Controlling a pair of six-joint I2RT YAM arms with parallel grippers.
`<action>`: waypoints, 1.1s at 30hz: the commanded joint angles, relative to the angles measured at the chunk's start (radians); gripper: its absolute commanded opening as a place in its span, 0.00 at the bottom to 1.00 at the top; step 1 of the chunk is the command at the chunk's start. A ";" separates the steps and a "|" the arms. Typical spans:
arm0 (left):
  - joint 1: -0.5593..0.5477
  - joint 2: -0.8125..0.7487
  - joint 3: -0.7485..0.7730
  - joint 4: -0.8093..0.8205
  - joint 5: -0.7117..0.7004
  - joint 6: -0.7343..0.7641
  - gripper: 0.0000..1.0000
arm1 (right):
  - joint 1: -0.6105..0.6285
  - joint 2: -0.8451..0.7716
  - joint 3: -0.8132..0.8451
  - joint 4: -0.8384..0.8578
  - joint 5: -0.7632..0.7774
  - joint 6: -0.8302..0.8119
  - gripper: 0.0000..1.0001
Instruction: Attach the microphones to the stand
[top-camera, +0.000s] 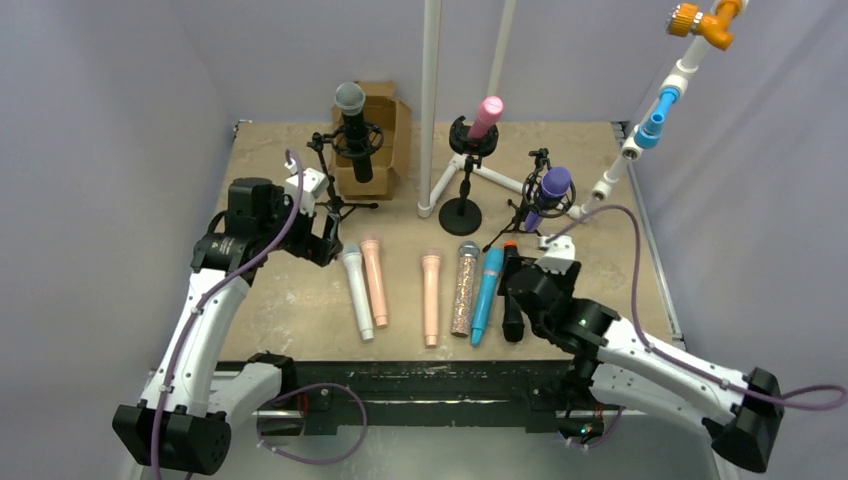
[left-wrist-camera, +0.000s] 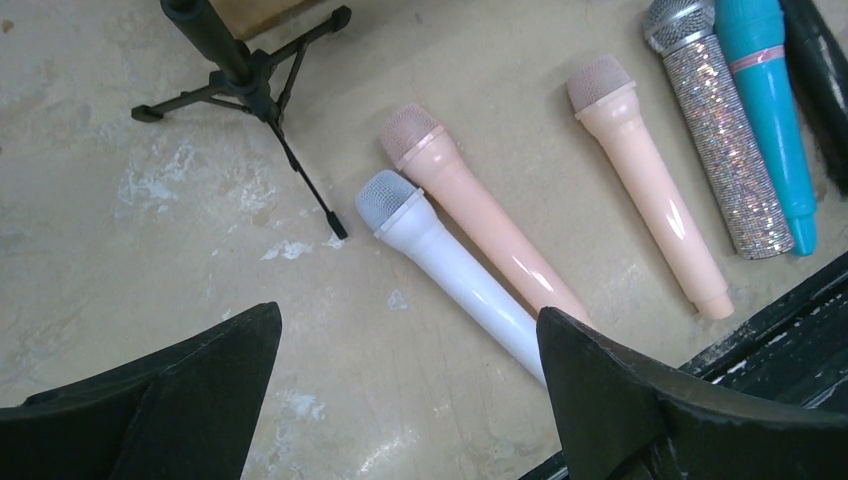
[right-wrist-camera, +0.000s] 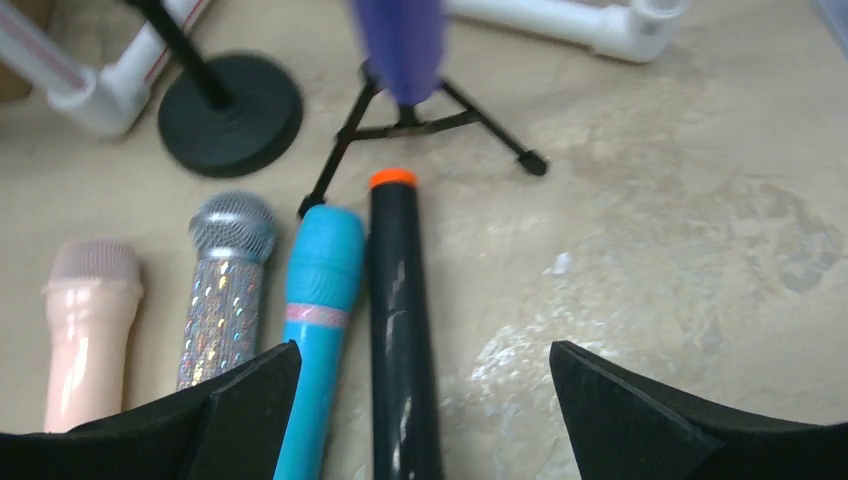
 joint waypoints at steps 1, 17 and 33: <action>0.020 0.000 -0.074 0.106 -0.024 0.036 1.00 | -0.054 -0.279 -0.144 0.241 0.293 0.017 0.99; 0.222 0.106 -0.366 0.642 0.016 0.010 1.00 | -0.526 0.010 -0.284 0.928 0.094 -0.409 0.99; 0.245 0.190 -0.694 1.396 0.020 -0.087 1.00 | -0.741 0.408 -0.347 1.600 -0.187 -0.585 0.99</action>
